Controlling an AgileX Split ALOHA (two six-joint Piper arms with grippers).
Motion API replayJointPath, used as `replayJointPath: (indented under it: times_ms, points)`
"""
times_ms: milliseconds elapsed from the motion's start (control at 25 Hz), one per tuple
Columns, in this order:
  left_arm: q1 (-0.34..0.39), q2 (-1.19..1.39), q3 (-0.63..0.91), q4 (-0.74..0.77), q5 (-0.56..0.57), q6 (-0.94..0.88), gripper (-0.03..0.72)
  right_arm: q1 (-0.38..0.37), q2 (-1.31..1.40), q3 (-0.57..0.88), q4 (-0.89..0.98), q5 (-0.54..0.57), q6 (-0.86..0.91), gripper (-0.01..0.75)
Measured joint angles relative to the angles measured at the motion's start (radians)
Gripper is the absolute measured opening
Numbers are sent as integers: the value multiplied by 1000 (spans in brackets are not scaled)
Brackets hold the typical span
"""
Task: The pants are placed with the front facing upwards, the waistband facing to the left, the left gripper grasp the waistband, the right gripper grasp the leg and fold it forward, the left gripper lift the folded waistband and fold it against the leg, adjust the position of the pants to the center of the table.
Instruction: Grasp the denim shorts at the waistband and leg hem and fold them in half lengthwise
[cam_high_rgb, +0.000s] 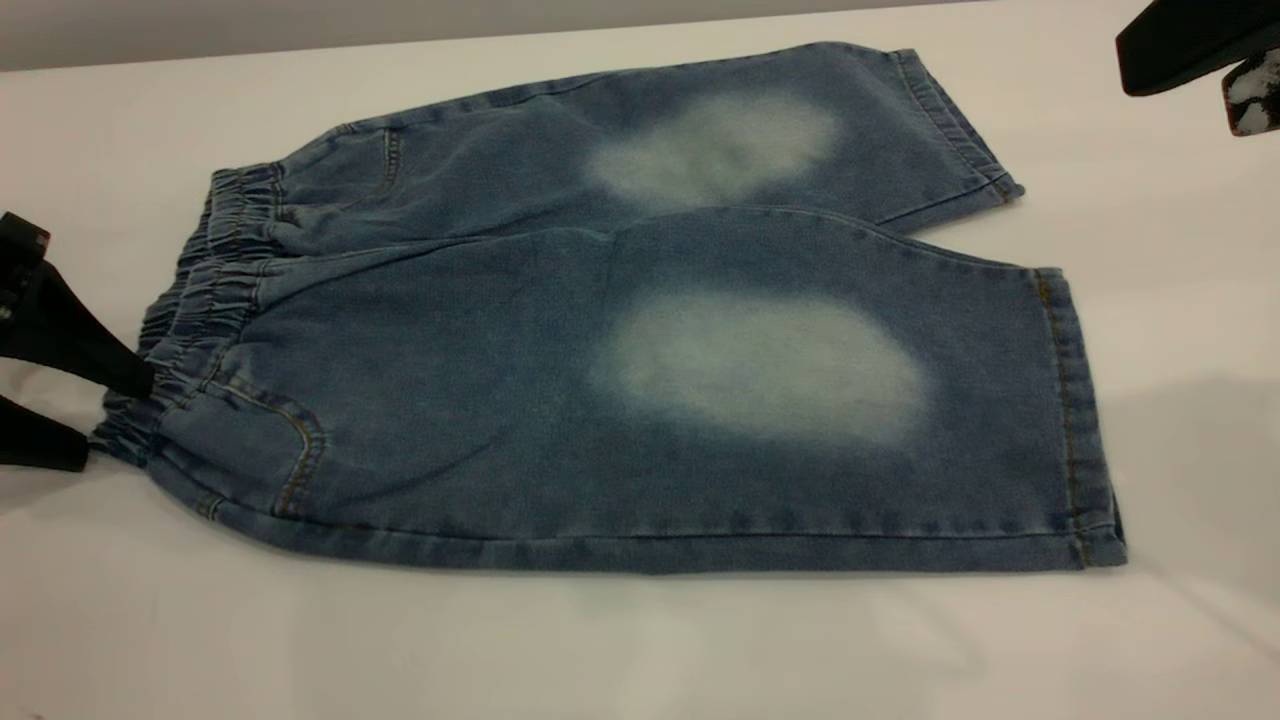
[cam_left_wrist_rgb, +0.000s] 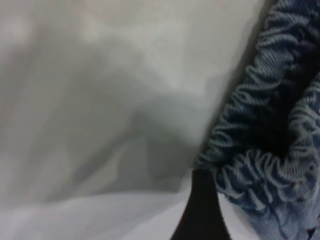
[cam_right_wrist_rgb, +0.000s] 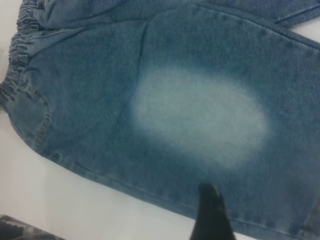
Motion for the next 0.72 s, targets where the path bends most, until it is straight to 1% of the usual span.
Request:
replayJointPath:
  times_ms: [120, 280, 520, 720]
  points:
    - [0, 2, -1, 2, 2, 1, 503, 0, 0, 0, 0, 0, 0, 405]
    - [0, 2, -17, 28, 55, -26, 498, 0, 0, 0, 0, 1, 0, 405]
    - [0, 2, -20, 96, 58, -111, 498, 0, 0, 0, 0, 2, 0, 405]
    - [0, 2, -20, 106, 48, -120, 498, 0, 0, 0, 0, 2, 0, 405]
